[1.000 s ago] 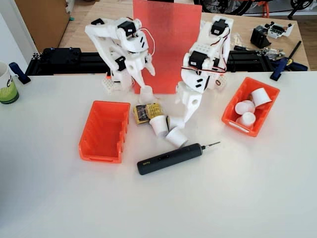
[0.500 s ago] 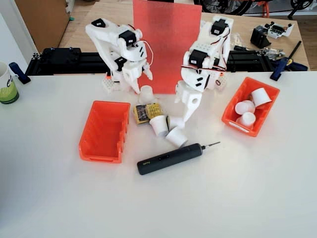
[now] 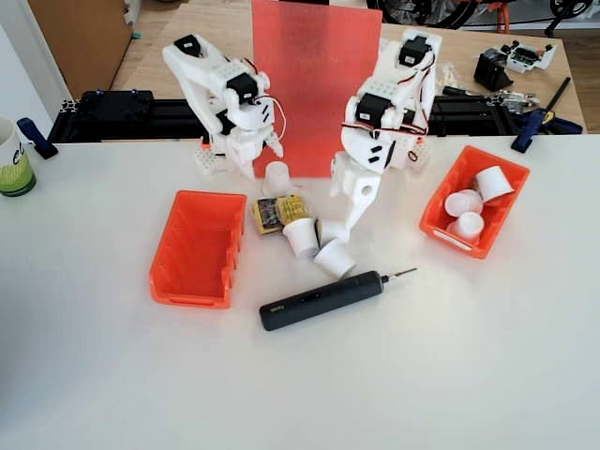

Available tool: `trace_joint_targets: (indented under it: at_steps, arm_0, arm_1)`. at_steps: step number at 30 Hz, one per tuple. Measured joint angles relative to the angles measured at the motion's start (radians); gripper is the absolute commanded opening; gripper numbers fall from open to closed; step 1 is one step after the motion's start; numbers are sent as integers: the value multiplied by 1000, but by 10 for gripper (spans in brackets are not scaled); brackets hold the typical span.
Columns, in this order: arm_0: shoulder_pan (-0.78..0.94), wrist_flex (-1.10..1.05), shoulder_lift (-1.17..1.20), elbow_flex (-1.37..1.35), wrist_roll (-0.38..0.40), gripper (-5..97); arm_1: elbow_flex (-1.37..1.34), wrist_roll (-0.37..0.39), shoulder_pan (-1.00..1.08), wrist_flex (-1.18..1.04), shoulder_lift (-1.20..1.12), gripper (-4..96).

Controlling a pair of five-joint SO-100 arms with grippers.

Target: Sort the coffee pods, blue into left, red into right

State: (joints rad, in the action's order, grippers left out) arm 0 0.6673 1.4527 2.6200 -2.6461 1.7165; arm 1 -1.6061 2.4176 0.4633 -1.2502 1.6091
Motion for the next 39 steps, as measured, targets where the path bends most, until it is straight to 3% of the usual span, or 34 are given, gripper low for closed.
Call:
trace_joint_targets:
  at_steps: [20,31,39]
  arm_0:
    - [110,-146,14,-48,9,287]
    - [115,-183,14,-74,6,156]
    - [121,-189,20,-78,5,116]
  arm_1:
    - [0,-9,18,0,0,331]
    - [6,-18,20,0,0,324]
    - [35,-21,20,-21,0,321]
